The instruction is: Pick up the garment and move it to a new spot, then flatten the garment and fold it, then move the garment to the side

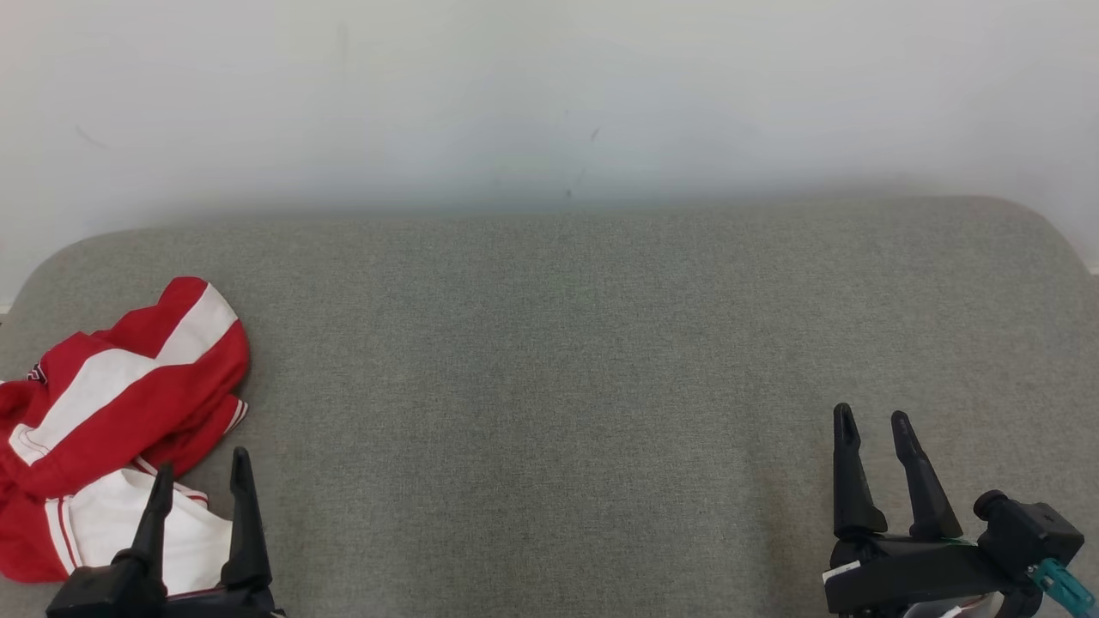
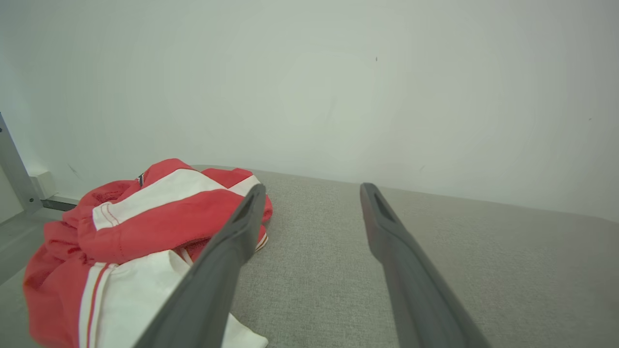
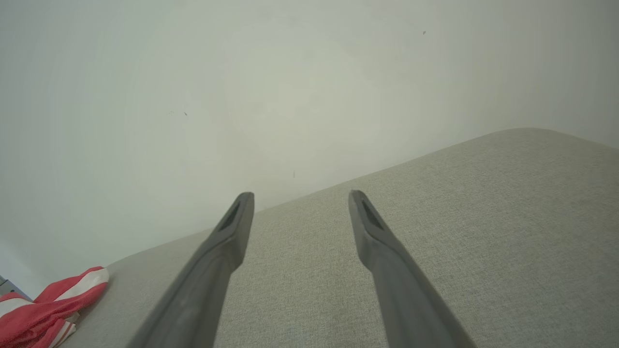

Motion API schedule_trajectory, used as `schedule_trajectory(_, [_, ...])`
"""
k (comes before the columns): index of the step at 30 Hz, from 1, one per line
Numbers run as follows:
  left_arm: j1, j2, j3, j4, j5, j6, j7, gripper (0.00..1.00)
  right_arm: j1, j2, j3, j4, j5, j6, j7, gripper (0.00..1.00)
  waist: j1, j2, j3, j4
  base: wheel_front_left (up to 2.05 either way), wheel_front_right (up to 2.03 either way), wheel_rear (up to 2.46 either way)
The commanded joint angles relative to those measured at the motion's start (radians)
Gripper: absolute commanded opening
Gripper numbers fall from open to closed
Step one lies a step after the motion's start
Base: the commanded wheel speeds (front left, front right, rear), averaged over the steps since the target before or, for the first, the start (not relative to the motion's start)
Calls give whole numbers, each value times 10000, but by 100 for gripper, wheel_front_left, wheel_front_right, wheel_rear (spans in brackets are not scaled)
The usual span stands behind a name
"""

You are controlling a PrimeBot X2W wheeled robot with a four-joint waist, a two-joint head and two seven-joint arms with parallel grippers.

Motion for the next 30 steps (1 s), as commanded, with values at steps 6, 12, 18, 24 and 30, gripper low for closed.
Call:
schedule_trajectory(6, [167, 17, 317, 226, 796, -33, -188, 100, 107, -7, -123, -108, -725, 39, -201, 100, 0, 0, -14, 15, 0, 0, 0])
schedule_trajectory(12, [243, 80, 315, 375, 1631, 115, -317, 100, 165, -6, -135, -52, -1361, 40, -333, 100, 0, 0, 3, 25, 0, 0, 0])
schedule_trajectory(18, [353, -2, 343, 131, 2028, 142, -429, 100, 193, -5, -161, -114, -1914, 42, -445, 100, 0, 0, 44, 36, 0, 0, 0])
schedule_trajectory(24, [473, -86, 332, -76, 2518, 178, -554, 100, 249, -5, -144, -120, -2360, 44, -554, 100, 0, 0, 99, 55, 0, 0, 0])
schedule_trajectory(30, [649, -190, 382, -265, 3046, 319, -672, 100, 274, -5, -124, -126, -2767, 45, -676, 100, 0, 0, 109, 62, 0, 0, 0])
